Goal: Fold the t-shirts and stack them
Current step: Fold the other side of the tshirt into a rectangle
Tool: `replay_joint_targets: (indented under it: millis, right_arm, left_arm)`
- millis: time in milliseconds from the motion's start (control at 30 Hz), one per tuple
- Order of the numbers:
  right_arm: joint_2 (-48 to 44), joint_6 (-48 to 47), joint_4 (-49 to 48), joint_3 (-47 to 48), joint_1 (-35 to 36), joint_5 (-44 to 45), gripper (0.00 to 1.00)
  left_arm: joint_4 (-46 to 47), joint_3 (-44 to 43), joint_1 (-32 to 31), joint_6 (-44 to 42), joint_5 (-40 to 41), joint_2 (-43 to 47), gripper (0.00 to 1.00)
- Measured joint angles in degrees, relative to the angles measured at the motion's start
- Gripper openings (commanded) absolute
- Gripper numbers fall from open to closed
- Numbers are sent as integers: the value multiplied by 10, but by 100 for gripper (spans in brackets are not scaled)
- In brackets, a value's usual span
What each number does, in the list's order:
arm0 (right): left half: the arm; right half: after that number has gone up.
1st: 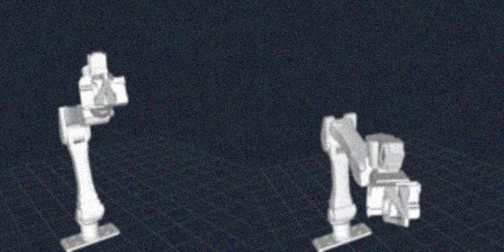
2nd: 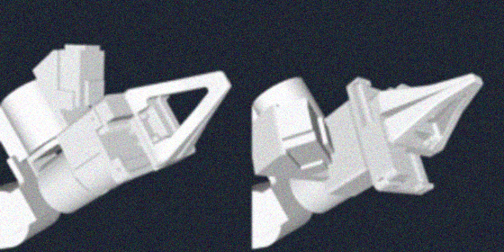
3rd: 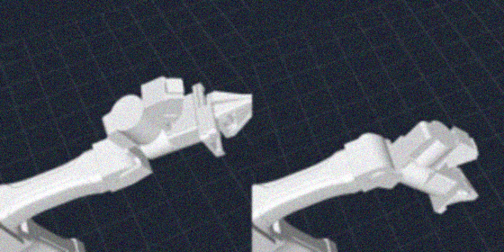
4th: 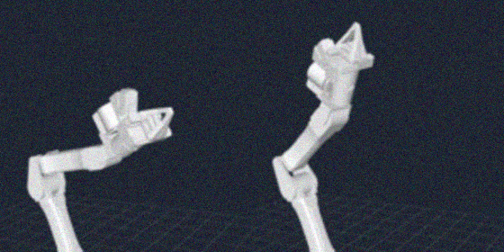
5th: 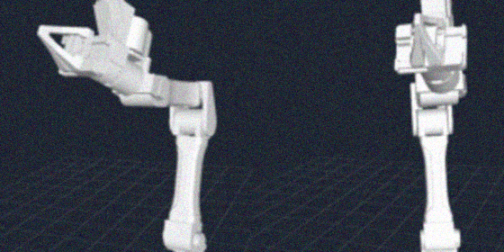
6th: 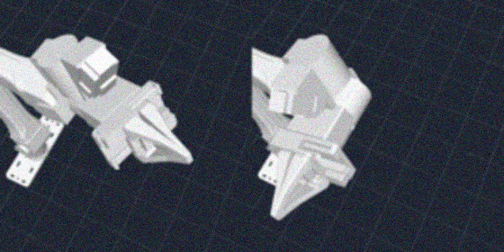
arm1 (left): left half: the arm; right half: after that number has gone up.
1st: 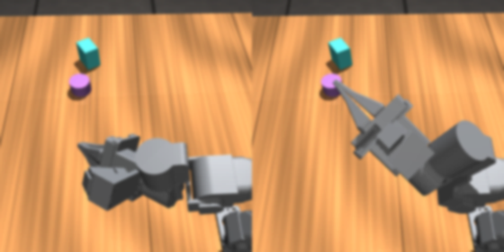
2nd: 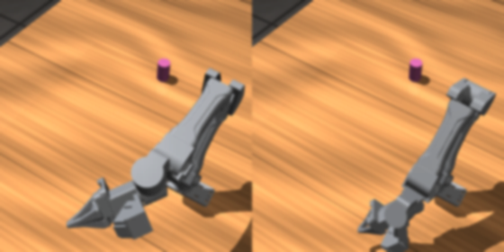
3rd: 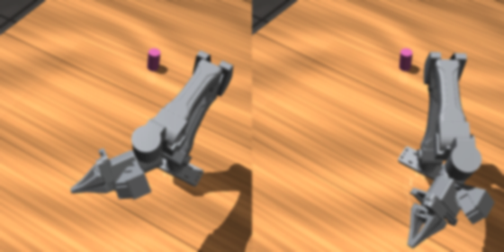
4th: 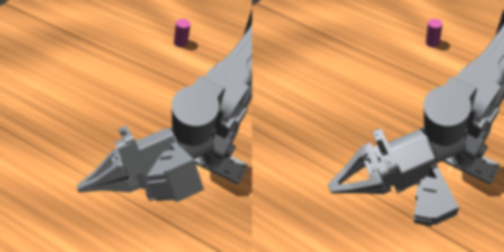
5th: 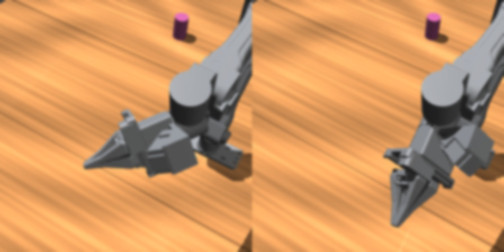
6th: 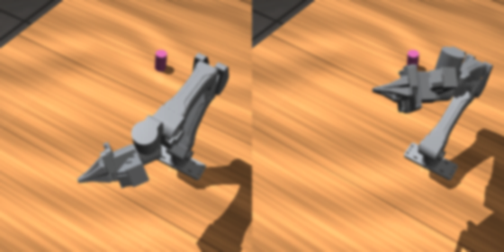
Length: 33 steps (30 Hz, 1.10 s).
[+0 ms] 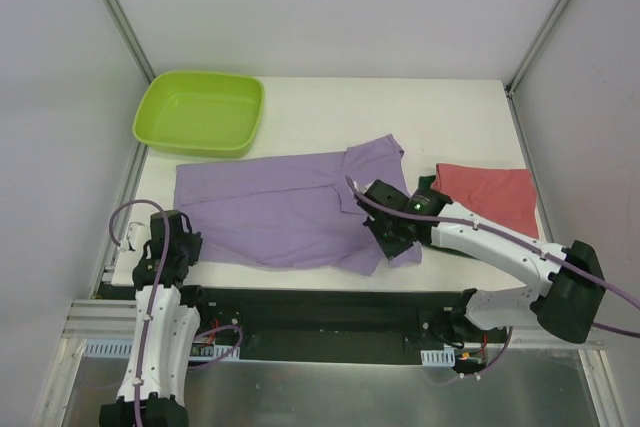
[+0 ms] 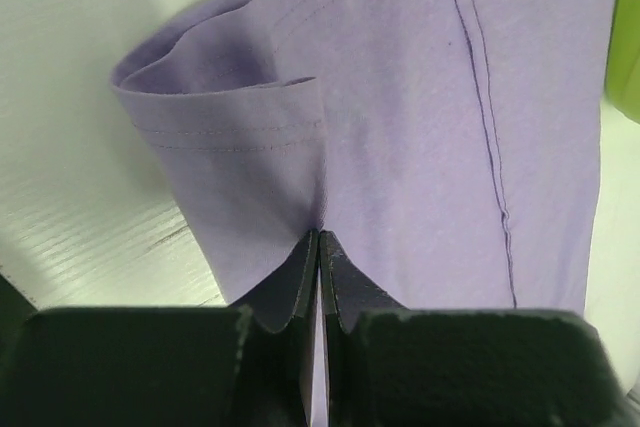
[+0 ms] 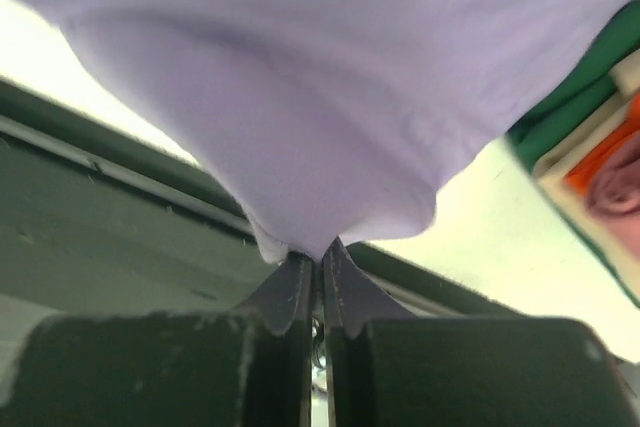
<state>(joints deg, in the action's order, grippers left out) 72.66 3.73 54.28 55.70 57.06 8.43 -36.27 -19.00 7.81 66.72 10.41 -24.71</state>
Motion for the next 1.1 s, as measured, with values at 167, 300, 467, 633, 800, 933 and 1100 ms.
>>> replay_joint_targets:
  millis: [167, 300, 467, 633, 800, 933, 1100]
  right_arm:
    - [36, -31, -26, 76, -56, 36, 0]
    - [95, -45, -36, 133, -101, 70, 0]
    - [172, -57, -47, 193, -146, 83, 0]
    - [228, -77, -50, 253, -174, 82, 0]
    - [286, -100, -45, 330, -194, 78, 0]
    - [320, -112, -42, 366, -206, 78, 0]
    - [339, -120, -29, 374, -219, 74, 0]
  left_arm:
    - [35, -4, 0, 2, -3, -65, 0]
    - [59, -8, 0, 5, 10, -88, 0]
    - [87, -17, 0, 11, 41, -118, 0]
    - [125, -32, 0, 14, 66, -175, 0]
    - [158, -55, 0, 13, 79, -239, 0]
    - [183, -79, 0, 2, 83, -286, 0]
    - [214, -114, 0, -17, 83, -346, 0]
